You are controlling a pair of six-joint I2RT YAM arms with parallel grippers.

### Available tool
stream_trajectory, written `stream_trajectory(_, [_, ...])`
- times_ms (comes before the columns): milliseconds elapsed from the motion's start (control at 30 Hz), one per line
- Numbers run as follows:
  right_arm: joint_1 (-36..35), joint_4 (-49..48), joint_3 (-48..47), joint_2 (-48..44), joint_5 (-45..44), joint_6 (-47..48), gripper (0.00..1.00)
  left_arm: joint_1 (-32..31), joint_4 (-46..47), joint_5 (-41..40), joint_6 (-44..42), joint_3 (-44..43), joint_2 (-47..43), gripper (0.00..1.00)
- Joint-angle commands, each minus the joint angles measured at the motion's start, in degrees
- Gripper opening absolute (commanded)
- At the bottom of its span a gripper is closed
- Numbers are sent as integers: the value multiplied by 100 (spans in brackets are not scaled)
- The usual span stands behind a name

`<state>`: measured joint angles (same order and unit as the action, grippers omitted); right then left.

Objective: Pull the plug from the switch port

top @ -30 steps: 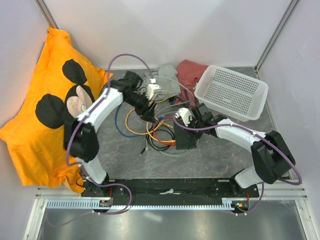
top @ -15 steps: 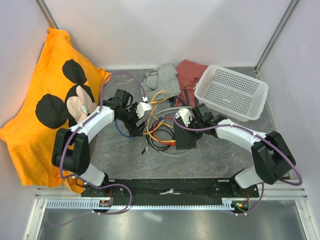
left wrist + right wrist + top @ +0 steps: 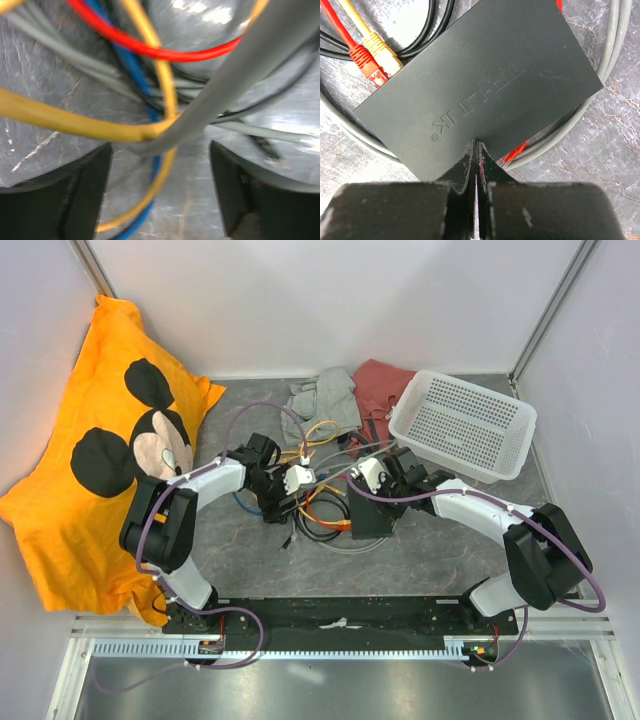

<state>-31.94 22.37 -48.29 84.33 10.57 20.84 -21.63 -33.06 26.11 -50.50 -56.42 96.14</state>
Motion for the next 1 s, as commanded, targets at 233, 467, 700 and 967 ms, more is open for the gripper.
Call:
stream_trajectory(233, [65,654,215,110,-442,113,0,404,257,-1371,-319,122,196,22])
stream_trajectory(467, [57,681,180,180,-433,113,0,1511,-421,-1336,-1128,193,-375,3])
stream_trajectory(700, [65,681,180,206,-415,113,0,2154,-447,-1626,-1779,307,-588,6])
stream_trajectory(967, [57,681,180,188,-433,122,0,2093,-956,-406,-1227,-131,-947,42])
